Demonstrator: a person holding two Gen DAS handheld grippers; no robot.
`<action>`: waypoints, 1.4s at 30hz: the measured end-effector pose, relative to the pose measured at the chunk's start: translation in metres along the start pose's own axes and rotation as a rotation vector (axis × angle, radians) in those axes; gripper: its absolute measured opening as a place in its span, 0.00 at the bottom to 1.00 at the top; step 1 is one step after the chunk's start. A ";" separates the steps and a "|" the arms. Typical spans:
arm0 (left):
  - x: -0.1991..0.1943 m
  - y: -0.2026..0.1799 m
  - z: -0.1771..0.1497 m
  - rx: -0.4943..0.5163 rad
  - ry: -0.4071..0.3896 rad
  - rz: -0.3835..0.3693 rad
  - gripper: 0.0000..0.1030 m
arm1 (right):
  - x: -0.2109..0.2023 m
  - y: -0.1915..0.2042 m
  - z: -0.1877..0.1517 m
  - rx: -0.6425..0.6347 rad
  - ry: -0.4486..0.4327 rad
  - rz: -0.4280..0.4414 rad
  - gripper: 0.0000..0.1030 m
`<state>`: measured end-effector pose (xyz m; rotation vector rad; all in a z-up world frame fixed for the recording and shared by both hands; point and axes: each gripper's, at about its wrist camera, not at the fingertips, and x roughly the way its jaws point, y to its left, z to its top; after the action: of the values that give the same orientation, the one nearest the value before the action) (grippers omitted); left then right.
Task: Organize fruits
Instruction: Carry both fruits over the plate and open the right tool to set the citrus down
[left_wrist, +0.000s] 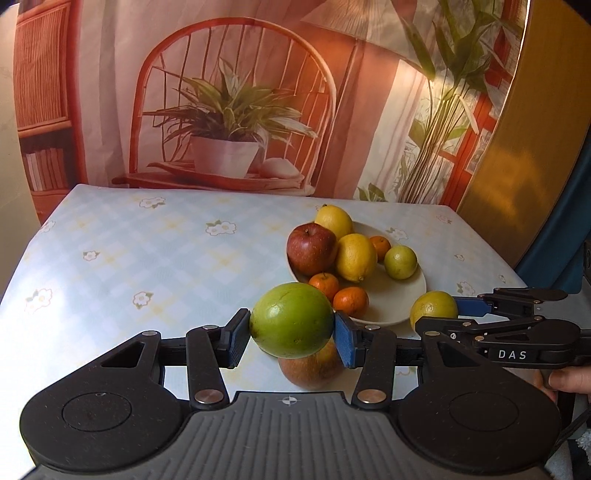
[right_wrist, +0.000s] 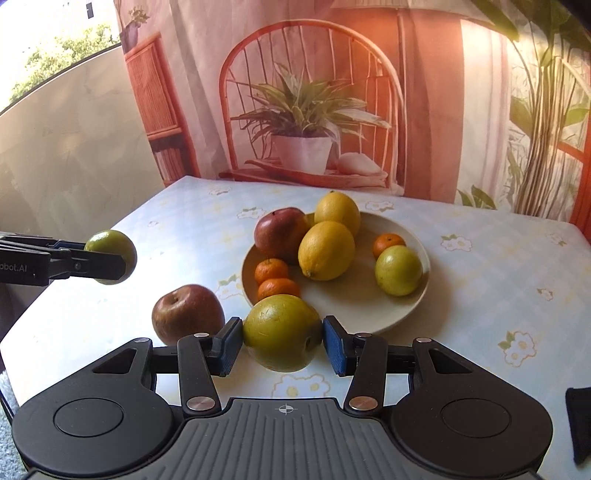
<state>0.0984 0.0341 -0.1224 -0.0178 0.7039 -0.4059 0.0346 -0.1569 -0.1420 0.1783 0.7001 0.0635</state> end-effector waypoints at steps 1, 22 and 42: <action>0.001 -0.001 0.003 0.003 -0.003 0.001 0.49 | -0.001 -0.003 0.004 -0.001 -0.010 -0.003 0.43; 0.063 -0.042 0.044 0.046 -0.008 -0.037 0.49 | 0.032 -0.062 0.046 -0.077 -0.016 -0.079 0.43; 0.104 -0.038 0.034 0.037 0.106 -0.049 0.49 | 0.062 -0.054 0.013 -0.070 0.084 -0.040 0.43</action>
<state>0.1780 -0.0435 -0.1562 0.0222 0.8018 -0.4694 0.0905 -0.2040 -0.1818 0.0946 0.7835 0.0570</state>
